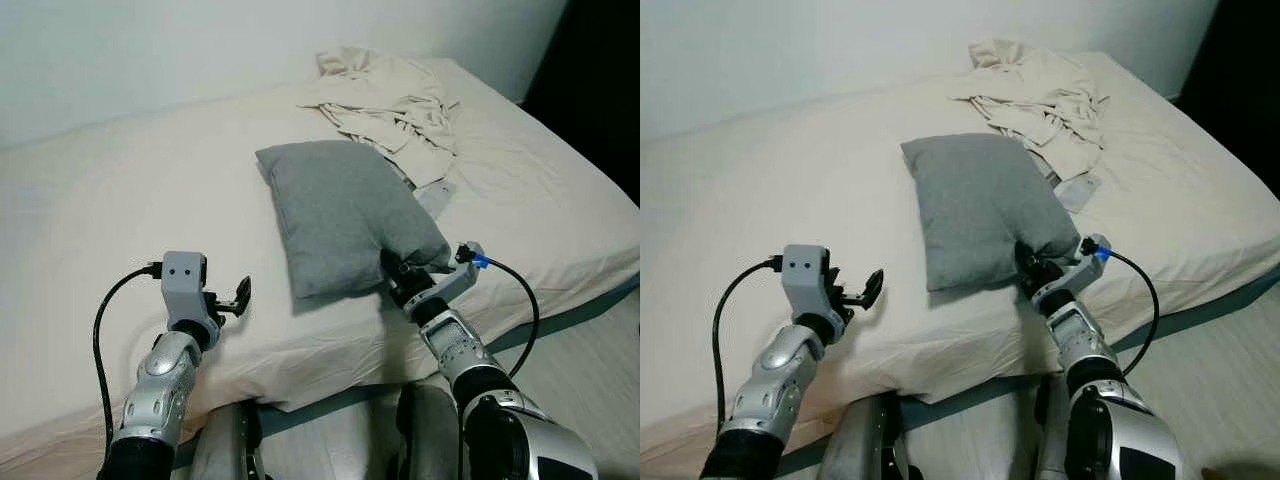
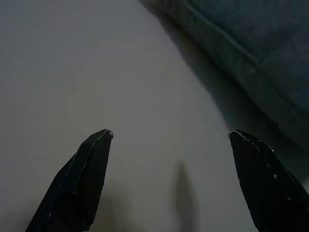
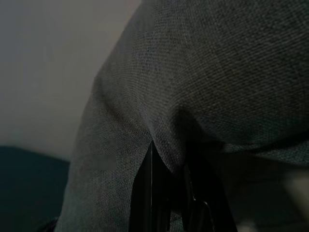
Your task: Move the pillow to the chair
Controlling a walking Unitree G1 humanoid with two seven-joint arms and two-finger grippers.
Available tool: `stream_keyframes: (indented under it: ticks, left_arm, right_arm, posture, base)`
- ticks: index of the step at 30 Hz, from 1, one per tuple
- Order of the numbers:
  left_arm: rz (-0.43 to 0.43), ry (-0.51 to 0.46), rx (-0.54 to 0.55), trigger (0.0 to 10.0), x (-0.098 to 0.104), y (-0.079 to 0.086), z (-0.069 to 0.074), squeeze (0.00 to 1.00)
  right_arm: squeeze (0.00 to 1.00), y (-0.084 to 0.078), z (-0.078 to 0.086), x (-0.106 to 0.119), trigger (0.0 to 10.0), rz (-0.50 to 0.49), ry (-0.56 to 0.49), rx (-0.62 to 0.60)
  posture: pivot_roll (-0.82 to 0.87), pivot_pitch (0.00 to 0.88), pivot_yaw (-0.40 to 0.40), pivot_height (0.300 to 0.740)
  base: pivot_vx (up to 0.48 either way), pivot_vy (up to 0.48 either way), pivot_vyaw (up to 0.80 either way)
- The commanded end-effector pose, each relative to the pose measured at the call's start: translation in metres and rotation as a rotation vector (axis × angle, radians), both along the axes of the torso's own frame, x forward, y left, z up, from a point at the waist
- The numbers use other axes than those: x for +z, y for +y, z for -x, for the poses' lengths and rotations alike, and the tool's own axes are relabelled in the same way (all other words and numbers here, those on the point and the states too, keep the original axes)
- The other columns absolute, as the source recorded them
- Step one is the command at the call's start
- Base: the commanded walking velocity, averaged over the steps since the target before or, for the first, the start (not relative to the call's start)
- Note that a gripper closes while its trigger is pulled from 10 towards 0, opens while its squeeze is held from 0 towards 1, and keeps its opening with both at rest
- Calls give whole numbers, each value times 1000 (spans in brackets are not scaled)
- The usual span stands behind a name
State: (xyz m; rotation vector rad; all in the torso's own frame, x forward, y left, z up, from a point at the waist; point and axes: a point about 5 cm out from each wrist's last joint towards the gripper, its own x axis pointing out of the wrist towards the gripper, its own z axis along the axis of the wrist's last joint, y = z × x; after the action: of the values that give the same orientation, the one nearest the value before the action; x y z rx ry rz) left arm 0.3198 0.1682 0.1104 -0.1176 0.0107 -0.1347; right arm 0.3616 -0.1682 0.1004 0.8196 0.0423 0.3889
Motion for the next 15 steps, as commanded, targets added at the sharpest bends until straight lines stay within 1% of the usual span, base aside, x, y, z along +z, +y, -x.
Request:
stream_keyframes:
  ticks: [1,2,3,4,5,6,7,8,9,10,11,13,14,15]
  left_arm:
    - [-8,30,31,10000,-8,8,2,0]
    - [-8,30,31,10000,-8,8,2,0]
    - [-9,25,38,10000,-7,9,1,0]
    - [-8,20,49,10000,-6,12,0,0]
    - [-8,20,49,10000,-6,12,0,0]
    - [-8,16,57,10000,-5,14,-2,0]
    - [-7,11,67,10000,-4,17,-3,0]
    - [-4,8,73,10000,-3,18,-4,0]
    - [-4,8,73,10000,-3,18,-4,0]
    - [-4,6,76,10000,-2,19,-5,0]
    - [-3,4,78,10000,-2,19,-6,0]
    - [-2,1,79,10000,-1,20,-7,0]
    - [-2,1,79,10000,-1,20,-7,0]
    - [-5,-1,79,10000,-1,20,-8,0]
  right_arm:
    - [0,20,3,3,0,13,-52,171]
    - [0,20,3,3,0,13,-52,171]
    - [0,27,5,5,0,15,-87,258]
    - [0,36,12,6,0,19,-128,387]
    - [0,36,12,6,0,19,-128,387]
    - [0,44,20,6,0,23,-162,518]
    - [0,50,34,6,0,35,-189,675]
    - [0,54,45,5,0,43,-199,787]
    - [0,54,45,5,0,43,-199,787]
    - [0,54,55,3,0,51,-194,872]
    - [0,51,68,0,0,67,-180,955]
    - [0,44,85,-4,0,78,-144,1056]
    - [0,44,85,-4,0,78,-144,1056]
    - [0,36,97,-5,0,92,-117,1114]
  posture:
    - [104,218,76,561]
    - [104,218,76,561]
    - [102,216,75,561]
    - [97,208,72,561]
    - [97,208,72,561]
    - [93,201,69,561]
    - [89,199,67,561]
    - [88,198,66,561]
    - [88,198,66,561]
    - [87,197,65,561]
    - [83,196,66,561]
    - [80,196,67,561]
    - [80,196,67,561]
    - [78,195,69,561]
  base:
    - [0,0,0]
    - [0,0,0]
    - [0,0,0]
    - [0,0,0]
    - [0,0,0]
    - [0,0,0]
    - [0,0,0]
    - [0,0,0]
    - [0,0,0]
    - [0,0,0]
    - [0,0,0]
    - [0,0,0]
    - [0,0,0]
    - [0,0,0]
